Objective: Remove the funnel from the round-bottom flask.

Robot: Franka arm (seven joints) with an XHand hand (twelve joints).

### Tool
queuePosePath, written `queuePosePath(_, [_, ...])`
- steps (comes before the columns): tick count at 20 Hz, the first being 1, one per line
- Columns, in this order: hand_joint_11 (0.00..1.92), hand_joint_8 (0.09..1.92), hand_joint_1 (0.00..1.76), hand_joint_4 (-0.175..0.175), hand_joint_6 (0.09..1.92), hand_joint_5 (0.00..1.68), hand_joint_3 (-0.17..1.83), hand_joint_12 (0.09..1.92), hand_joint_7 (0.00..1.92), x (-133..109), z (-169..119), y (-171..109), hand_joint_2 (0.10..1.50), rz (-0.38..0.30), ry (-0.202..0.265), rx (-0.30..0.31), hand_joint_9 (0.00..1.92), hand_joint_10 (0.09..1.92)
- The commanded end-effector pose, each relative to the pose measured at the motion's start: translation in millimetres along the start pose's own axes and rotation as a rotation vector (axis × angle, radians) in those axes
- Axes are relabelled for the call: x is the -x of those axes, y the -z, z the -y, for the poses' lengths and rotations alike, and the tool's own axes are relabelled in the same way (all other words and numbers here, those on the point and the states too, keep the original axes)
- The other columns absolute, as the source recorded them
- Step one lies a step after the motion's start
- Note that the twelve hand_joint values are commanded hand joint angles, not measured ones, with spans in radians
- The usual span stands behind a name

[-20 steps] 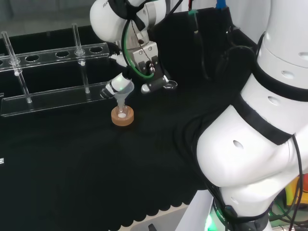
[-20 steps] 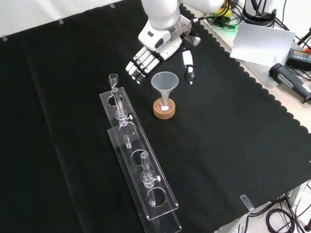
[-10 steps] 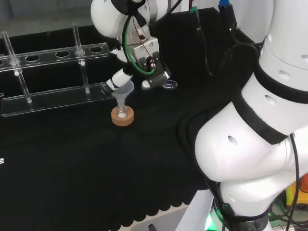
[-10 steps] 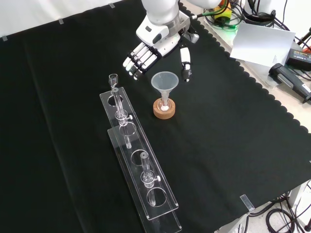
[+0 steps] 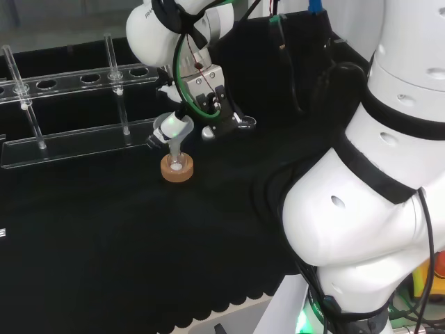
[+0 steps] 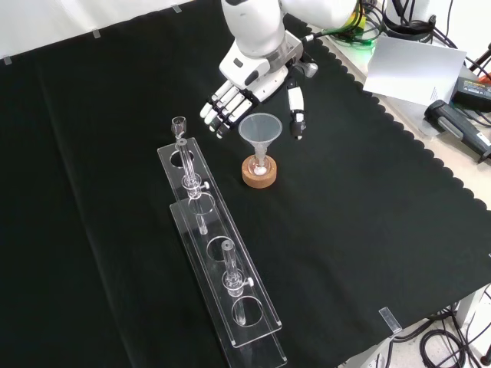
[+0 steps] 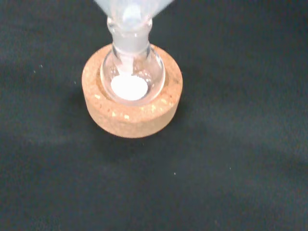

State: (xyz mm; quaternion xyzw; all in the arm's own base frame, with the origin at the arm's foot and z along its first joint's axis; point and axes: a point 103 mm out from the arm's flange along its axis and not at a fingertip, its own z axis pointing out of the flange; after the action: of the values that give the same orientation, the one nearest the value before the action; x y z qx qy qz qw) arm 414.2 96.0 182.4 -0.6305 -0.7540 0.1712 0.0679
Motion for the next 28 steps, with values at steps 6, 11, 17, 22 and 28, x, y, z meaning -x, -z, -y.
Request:
queuePosePath(6, [0.00,0.09,0.37,-0.175,0.09,0.00,0.02,0.09,0.14,5.8,1.9,-7.3,0.65,0.001,-0.025,0.010,0.09,0.09])
queuePosePath(11, [0.00,0.36,0.38,-0.175,0.09,0.04,0.01,0.38,0.20,3.1,5.7,-4.4,0.66,-0.056,-0.012,0.059,0.06,0.52])
queuePosePath(17, [0.00,0.58,0.43,-0.170,0.09,0.14,0.01,0.78,0.28,3.9,3.5,-4.0,0.68,-0.091,-0.017,0.046,0.12,0.85])
queuePosePath(22, [0.00,0.60,0.43,-0.164,0.09,0.17,0.01,0.88,0.30,6.9,1.6,-3.4,0.68,-0.087,-0.021,0.041,0.14,0.86])
queuePosePath(28, [0.00,0.61,0.42,-0.156,0.09,0.20,0.01,0.89,0.31,5.6,0.9,-6.2,0.68,-0.066,-0.017,0.017,0.15,0.85])
